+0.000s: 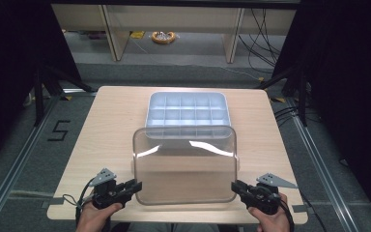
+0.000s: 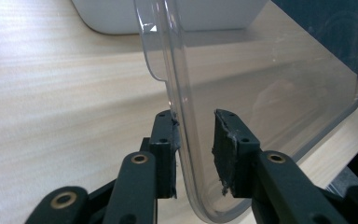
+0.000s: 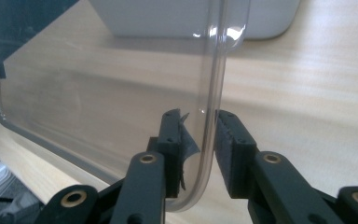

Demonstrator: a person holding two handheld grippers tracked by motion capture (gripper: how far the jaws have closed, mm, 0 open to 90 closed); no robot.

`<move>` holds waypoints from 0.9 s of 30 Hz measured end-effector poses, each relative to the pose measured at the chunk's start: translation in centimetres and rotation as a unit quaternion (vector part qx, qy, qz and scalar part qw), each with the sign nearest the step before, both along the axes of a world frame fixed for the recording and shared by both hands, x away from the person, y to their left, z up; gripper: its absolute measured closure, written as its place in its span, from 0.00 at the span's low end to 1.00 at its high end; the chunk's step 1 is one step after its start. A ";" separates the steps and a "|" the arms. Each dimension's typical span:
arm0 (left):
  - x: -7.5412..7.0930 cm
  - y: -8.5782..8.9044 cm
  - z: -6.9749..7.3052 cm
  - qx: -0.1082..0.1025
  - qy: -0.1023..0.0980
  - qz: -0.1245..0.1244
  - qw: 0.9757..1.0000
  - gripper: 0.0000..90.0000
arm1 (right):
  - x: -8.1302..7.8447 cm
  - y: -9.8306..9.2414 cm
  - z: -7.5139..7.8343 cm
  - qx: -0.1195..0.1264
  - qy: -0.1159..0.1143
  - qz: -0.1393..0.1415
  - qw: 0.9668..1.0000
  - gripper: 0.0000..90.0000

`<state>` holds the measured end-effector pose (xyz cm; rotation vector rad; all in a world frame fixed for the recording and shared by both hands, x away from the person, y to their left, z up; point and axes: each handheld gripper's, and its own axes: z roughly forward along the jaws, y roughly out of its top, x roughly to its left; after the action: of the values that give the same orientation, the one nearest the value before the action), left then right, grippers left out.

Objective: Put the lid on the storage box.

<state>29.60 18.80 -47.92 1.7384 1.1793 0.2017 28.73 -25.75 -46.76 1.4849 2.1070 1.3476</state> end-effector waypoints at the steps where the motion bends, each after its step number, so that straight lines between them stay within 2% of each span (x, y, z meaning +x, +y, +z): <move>1: 0.2 -0.1 0.1 0.000 -0.001 0.001 1.000 0.77 | 0.2 -0.1 0.2 -0.003 -0.001 -0.003 1.000 0.82; 2: 0.4 -0.1 0.3 0.002 -0.001 -0.001 1.000 0.77 | 0.4 -0.1 0.3 0.010 -0.004 0.001 1.000 0.82; 3: 0.6 -0.2 0.4 -0.001 -0.004 -0.001 1.000 0.77 | 0.7 -0.2 0.3 0.001 -0.011 -0.001 1.000 0.82; 5: 1.1 -0.3 0.8 0.001 -0.006 0.000 1.000 0.76 | 1.3 -0.4 0.7 0.010 -0.010 -0.008 1.000 0.82; 6: 1.5 -0.4 1.0 0.002 -0.012 0.002 1.000 0.76 | 1.2 -0.2 1.0 0.025 0.013 -0.017 0.999 0.82; 7: 1.5 -0.4 1.0 0.002 -0.012 0.002 1.000 0.76 | 1.2 -0.2 1.0 0.025 0.013 -0.017 0.999 0.82; 8: 1.8 -0.5 1.1 0.002 -0.016 0.005 1.000 0.76 | 1.5 -0.2 1.0 0.026 0.001 -0.015 1.000 0.82; 9: 2.0 -0.5 1.3 0.006 -0.016 0.009 1.000 0.76 | 1.8 -0.3 1.0 0.009 -0.011 -0.011 1.000 0.82; 12: 2.5 -0.5 1.5 0.005 -0.021 0.012 1.000 0.76 | 2.0 0.0 1.4 0.011 -0.003 -0.016 1.000 0.82; 13: 2.7 -0.4 1.6 0.008 -0.023 0.011 1.000 0.76 | 2.4 -0.1 1.3 0.013 -0.016 -0.004 1.000 0.82; 14: 2.7 -0.5 1.7 0.007 -0.022 0.016 1.000 0.76 | 2.8 -0.1 1.4 0.003 -0.022 -0.010 1.000 0.81; 15: 2.9 -0.5 1.7 0.009 -0.024 0.015 1.000 0.76 | 2.7 0.2 1.6 0.010 -0.007 -0.019 1.000 0.81; 16: 3.0 -0.5 1.8 0.009 -0.028 0.015 0.999 0.76 | 3.1 0.0 1.5 0.001 -0.026 -0.008 1.000 0.81; 18: 3.3 -0.4 2.1 0.009 -0.026 0.017 0.999 0.76 | 3.3 0.1 1.8 -0.006 -0.027 -0.009 1.000 0.81; 19: 3.4 -0.3 2.1 0.009 -0.028 0.016 0.999 0.76 | 3.3 0.4 2.0 0.008 -0.017 -0.016 1.000 0.81; 20: 3.6 -0.3 2.4 0.007 -0.029 0.018 0.999 0.76 | 3.3 0.4 2.0 0.008 -0.017 -0.016 1.000 0.81; 21: 3.7 -0.3 2.5 0.006 -0.032 0.021 0.999 0.76 | 3.7 0.2 2.3 0.004 -0.030 -0.006 1.000 0.81; 23: 4.2 -0.3 2.9 0.005 -0.035 0.021 0.999 0.76 | 4.0 0.2 2.5 -0.001 -0.035 -0.007 0.999 0.81; 24: 4.6 -0.3 3.3 0.004 -0.038 0.022 0.999 0.76 | 4.1 0.3 2.8 0.001 -0.029 -0.015 0.999 0.81; 25: 4.8 -0.4 3.6 0.007 -0.041 0.023 0.999 0.76 | 4.4 0.3 3.1 0.008 -0.037 -0.012 0.999 0.81; 26: 5.1 -0.4 3.9 0.007 -0.044 0.022 0.999 0.76 | 4.8 0.2 3.3 0.001 -0.046 -0.013 0.999 0.81; 27: 5.4 -0.5 4.1 0.003 -0.046 0.022 0.999 0.76 | 5.3 0.2 3.9 0.010 -0.047 -0.013 0.999 0.81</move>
<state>35.02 18.34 -43.80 1.6914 1.1508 0.3080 34.04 -25.52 -42.87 1.4221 2.0156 1.4044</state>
